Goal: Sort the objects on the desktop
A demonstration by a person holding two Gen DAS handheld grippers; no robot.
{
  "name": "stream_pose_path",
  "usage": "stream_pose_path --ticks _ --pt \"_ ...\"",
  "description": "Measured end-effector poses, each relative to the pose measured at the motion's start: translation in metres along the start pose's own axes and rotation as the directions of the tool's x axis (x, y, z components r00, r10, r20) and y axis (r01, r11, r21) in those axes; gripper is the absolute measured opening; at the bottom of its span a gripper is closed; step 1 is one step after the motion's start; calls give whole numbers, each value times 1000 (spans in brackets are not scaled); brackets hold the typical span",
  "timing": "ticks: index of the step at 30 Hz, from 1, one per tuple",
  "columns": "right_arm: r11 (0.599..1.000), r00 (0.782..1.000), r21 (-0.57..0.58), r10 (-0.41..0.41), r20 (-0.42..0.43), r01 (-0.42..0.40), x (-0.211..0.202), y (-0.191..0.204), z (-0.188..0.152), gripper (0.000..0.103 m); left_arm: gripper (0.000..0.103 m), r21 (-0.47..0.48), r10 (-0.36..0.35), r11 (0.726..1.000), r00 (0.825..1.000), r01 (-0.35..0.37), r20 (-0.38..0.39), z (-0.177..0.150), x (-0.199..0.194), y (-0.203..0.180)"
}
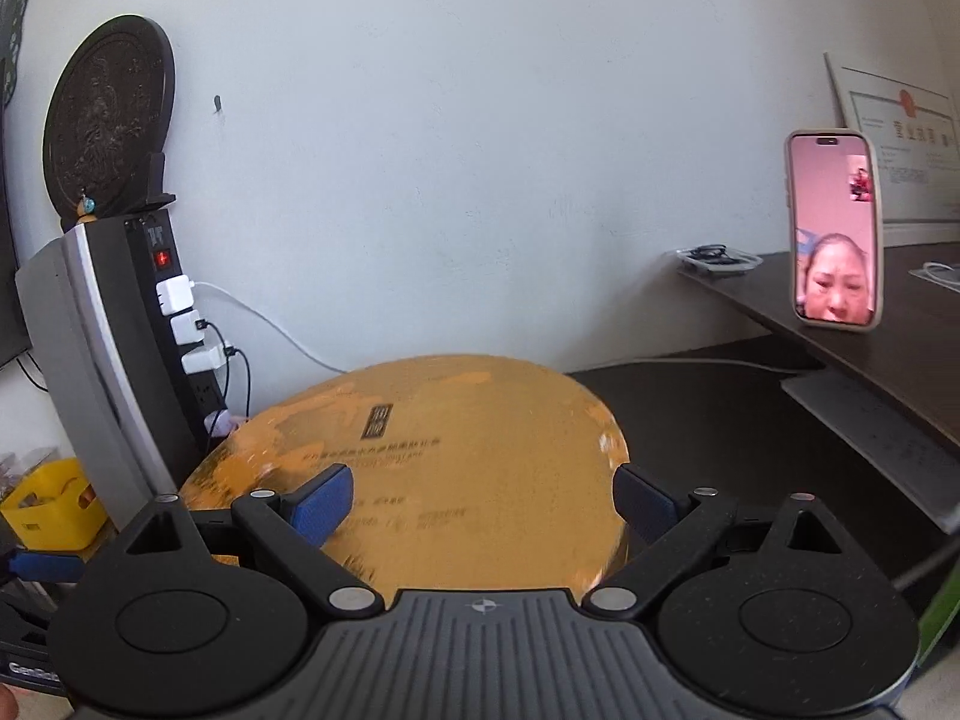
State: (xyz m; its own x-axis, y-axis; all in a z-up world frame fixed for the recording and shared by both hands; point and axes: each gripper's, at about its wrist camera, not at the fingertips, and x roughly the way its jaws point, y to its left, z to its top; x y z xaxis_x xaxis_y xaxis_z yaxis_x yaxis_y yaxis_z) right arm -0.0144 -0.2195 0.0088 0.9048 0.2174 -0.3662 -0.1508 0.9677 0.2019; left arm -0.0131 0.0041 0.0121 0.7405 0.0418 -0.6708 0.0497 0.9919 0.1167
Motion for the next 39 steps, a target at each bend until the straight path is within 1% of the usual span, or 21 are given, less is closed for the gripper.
stream_pose_path --ticks 1,3,6,9,10,14,18,22,25,27,32,36,39 --pt "1000 1000 3 5 -5 -5 -9 3 -2 95 103 1 -7 1000 1000 7 -10 -5 -5 2" --pt "1000 1000 -13 1 -15 -1 -23 9 -5 96 103 16 2 1000 1000 -2 0 -13 -16 5" --pt "998 998 -58 -39 -45 36 -40 19 -9 97 103 -17 -2 1000 1000 2 1 -20 -25 8" --pt "994 998 -109 -33 -62 27 -54 25 -8 99 103 -62 -20 998 999 18 -32 -22 -30 9" --pt "993 997 -115 -35 -66 27 -54 25 -7 101 103 -72 -18 997 999 16 -29 -22 -32 8" --pt "990 996 -139 -39 -80 27 -56 24 -5 101 103 -96 0 995 1000 -3 -25 -24 -38 2" --pt "986 995 -162 -43 -95 28 -58 22 -3 101 103 -113 -9 994 999 4 -45 -22 -42 -5" --pt "982 993 -186 -48 -109 27 -60 21 -1 101 103 -100 31 994 996 -39 -82 -19 -42 -11" --pt "981 992 -190 -49 -118 25 -58 21 -1 101 103 -64 86 994 993 -91 -82 -18 -43 -15" --pt "983 991 -184 -46 -123 23 -55 22 -1 101 103 -47 100 994 992 -104 -74 -18 -44 -16" --pt "986 990 -168 -41 -135 18 -46 24 -2 101 103 -30 89 995 993 -92 -77 -17 -39 -15" --pt "985 989 -171 -45 -144 20 -43 24 -3 101 103 -48 51 997 994 -56 -98 -17 -32 -14" --pt "986 987 -166 -47 -153 21 -40 23 -4 101 103 -51 42 998 993 -48 -106 -17 -29 -14"
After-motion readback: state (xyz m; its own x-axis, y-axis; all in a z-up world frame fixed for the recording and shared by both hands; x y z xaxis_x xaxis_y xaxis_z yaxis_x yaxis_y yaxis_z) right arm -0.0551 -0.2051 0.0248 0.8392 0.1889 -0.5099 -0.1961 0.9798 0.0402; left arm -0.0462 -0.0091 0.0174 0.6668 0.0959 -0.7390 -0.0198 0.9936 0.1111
